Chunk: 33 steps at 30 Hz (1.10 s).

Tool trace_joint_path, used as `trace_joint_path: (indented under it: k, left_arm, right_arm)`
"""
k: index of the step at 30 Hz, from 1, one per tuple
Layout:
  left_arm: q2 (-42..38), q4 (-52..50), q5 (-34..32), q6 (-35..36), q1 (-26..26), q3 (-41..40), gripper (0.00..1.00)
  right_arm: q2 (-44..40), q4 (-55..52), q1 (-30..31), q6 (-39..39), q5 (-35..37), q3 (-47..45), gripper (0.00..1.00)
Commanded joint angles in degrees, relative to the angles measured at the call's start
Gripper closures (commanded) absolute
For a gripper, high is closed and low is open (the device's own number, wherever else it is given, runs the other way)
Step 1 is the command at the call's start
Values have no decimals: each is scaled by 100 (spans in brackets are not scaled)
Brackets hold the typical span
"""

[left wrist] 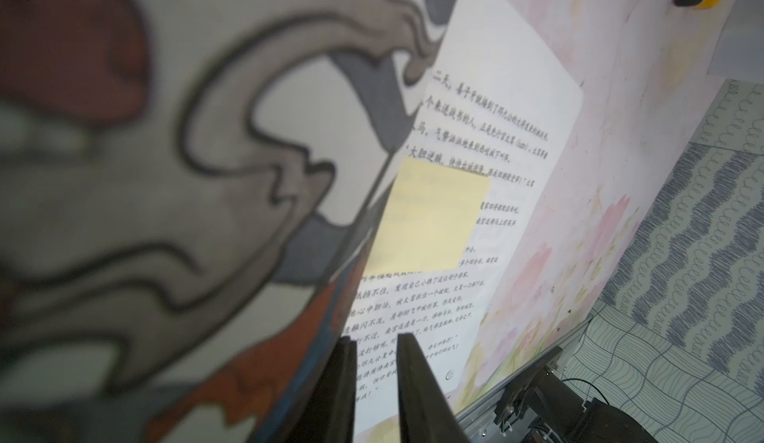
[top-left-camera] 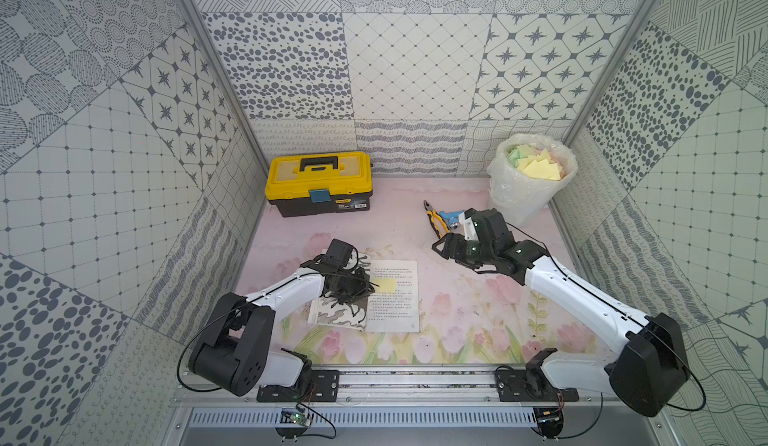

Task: Peel off the used sticky note
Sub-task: Tear off the note from the book.

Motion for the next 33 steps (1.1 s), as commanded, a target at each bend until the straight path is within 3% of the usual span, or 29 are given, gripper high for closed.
trace_joint_path:
  k: [1, 12, 33]
  left_arm:
    - [30, -398, -782, 202, 50, -39, 77]
    - [249, -414, -1276, 218, 49, -98, 77]
    - [586, -217, -1408, 234, 49, -283, 81]
  right_arm:
    - [426, 962, 356, 515, -198, -139, 29]
    - [1973, 2114, 1090, 1256, -844, -60, 31]
    - [3518, 3142, 1222, 1954, -1559, 190, 47]
